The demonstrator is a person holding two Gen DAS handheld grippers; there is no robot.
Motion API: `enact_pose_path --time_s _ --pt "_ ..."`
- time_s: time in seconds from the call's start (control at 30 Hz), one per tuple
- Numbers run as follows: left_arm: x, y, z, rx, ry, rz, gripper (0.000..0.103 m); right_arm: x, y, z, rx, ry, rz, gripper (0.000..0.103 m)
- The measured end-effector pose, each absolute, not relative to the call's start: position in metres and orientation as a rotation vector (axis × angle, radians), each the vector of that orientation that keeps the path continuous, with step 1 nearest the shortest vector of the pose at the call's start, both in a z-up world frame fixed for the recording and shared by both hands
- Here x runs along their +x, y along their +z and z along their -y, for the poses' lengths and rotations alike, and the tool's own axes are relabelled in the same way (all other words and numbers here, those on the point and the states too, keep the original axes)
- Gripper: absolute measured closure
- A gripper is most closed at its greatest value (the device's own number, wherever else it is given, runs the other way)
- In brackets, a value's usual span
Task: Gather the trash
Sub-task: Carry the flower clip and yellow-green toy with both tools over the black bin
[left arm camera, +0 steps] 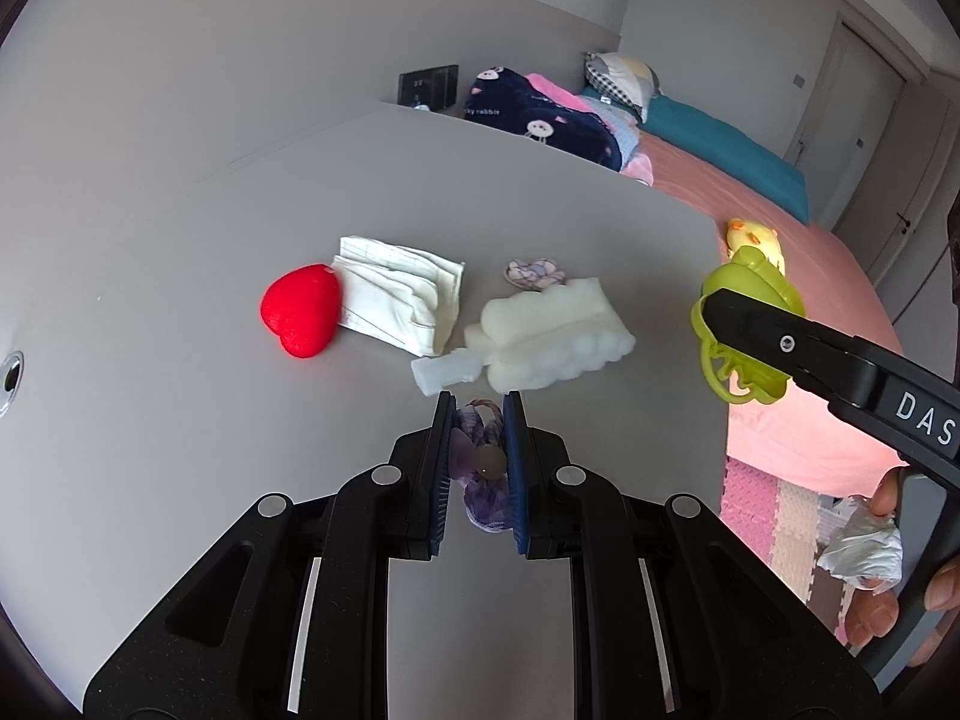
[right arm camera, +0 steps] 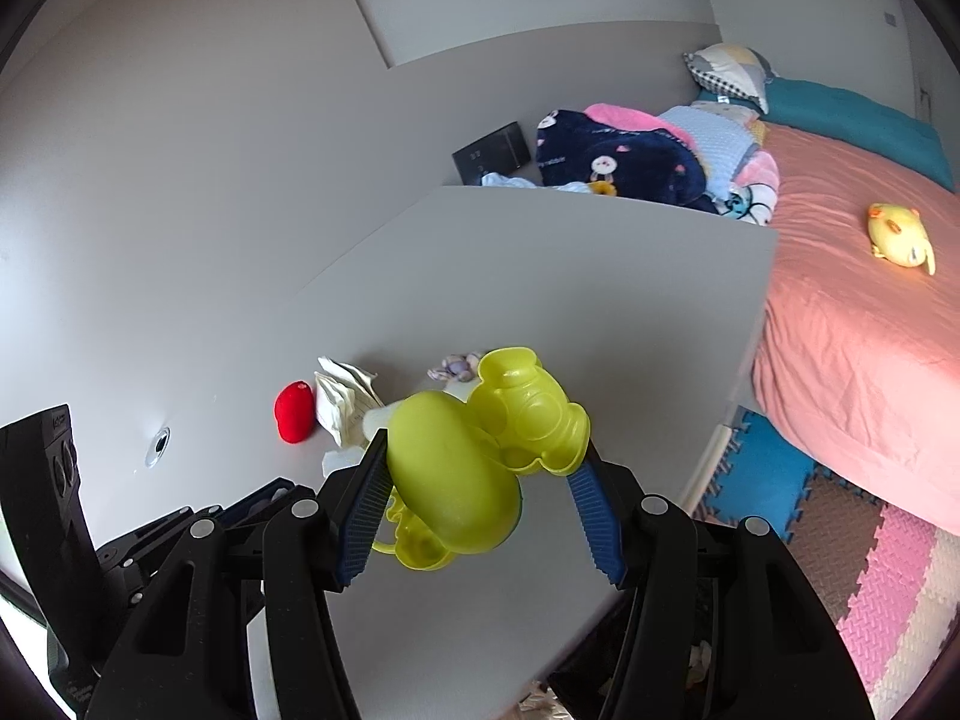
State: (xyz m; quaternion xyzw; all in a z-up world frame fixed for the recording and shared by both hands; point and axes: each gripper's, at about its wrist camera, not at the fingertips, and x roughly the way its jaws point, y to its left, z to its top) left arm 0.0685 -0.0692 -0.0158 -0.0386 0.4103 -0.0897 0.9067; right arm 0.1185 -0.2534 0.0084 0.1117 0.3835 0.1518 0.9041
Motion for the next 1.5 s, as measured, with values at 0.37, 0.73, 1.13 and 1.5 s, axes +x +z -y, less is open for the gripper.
enact_pose_path --time_s 0.37,0.73,1.13,1.5 --pt "0.044 0.001 0.091 -0.043 -0.21 -0.815 0.087 0.078 0.023 0.28 0.256 0.296 -0.745 0.044" --pt "0.014 0.007 0.119 -0.002 -0.251 -0.791 0.087 0.037 0.029 0.307 0.266 0.27 -0.708 0.044" --pt "-0.004 0.002 0.159 0.032 -0.33 -0.799 0.087 0.003 0.024 0.349 0.29 0.201 -0.69 0.044" --pt "-0.018 -0.002 0.206 0.094 -0.421 -0.812 0.087 -0.02 0.015 0.391 0.322 0.128 -0.678 0.044"
